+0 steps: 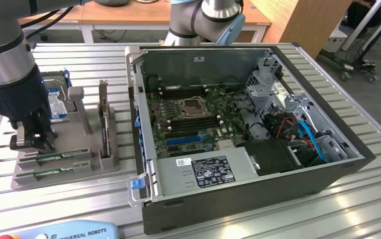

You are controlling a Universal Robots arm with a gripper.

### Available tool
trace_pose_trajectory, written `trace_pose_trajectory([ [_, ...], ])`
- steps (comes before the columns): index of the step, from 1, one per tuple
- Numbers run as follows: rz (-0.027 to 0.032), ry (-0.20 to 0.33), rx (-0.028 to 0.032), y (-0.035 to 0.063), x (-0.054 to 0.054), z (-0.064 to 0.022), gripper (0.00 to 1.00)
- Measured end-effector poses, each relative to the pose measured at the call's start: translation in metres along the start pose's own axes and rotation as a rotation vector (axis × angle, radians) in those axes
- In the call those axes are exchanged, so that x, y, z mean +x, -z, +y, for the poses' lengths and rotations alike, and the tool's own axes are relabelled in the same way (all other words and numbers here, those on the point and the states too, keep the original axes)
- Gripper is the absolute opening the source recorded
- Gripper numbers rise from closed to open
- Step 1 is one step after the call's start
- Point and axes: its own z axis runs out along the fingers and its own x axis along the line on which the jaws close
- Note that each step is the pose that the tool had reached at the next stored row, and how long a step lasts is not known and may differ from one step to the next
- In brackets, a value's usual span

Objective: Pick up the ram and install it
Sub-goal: 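Pick up the ram and move it above insertion slot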

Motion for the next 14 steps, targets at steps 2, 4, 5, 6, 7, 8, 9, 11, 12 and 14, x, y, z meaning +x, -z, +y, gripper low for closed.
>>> trace_pose_trajectory([
  [2,-0.0001,0.000,0.0000,0.0000,0.0002,0.0000,0.36],
  [4,-0.0001,0.000,0.0001,0.0000,0.0003,0.0000,0.36],
  [5,-0.0001,0.000,0.0000,0.0000,0.0003,0.0000,0.36],
  [6,-0.0002,0.000,0.0000,0.0000,0.0003,0.0000,0.36],
  [7,-0.0002,0.000,0.0000,0.0000,0.0003,0.0000,0.36],
  [8,-0.0001,0.000,0.0000,-0.0001,0.0004,0.0000,0.36],
  [9,-0.0002,0.000,0.0000,-0.0004,0.0004,0.0000,0.36],
  [11,-0.0002,0.000,0.0000,-0.0011,0.0004,0.0000,0.36],
  [12,-0.0002,0.000,0.0000,-0.0015,0.0004,0.0000,0.36],
  [14,-0.0002,0.000,0.0001,-0.0024,0.0004,0.0000,0.36],
])
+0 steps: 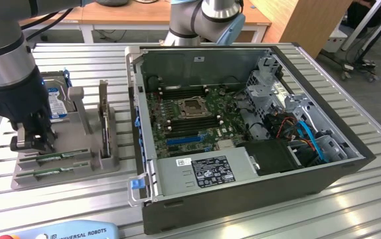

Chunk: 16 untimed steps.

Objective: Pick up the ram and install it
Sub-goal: 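Pick up the ram and move it above insertion slot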

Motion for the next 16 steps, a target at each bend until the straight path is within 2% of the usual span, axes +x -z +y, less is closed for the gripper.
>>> trace_pose_trajectory([
  [8,0.0001,0.000,0.0000,-0.0050,0.0001,-0.0001,0.36],
  [16,0.0000,0.000,0.0000,-0.0058,0.0001,-0.0001,0.36],
])
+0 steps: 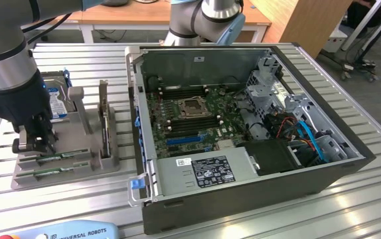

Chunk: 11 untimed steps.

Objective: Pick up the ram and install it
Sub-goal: 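Pick up the ram and move it above insertion slot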

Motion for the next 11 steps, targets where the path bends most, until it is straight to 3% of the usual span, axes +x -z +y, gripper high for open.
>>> trace_pose_trajectory([
  [11,-0.0016,0.000,0.0001,-0.0031,0.0000,-0.0001,0.36],
])
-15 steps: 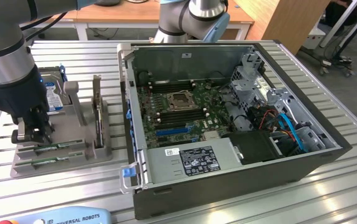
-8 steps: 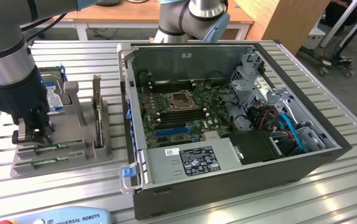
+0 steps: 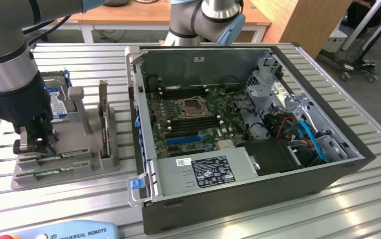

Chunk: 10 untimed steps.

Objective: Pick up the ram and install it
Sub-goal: 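Pick up the ram and move it above insertion slot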

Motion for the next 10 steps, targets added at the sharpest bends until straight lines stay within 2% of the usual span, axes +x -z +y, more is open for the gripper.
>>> trace_pose_trajectory([
  [10,0.0001,0.000,-0.0001,-0.0064,0.0001,-0.0001,0.36],
])
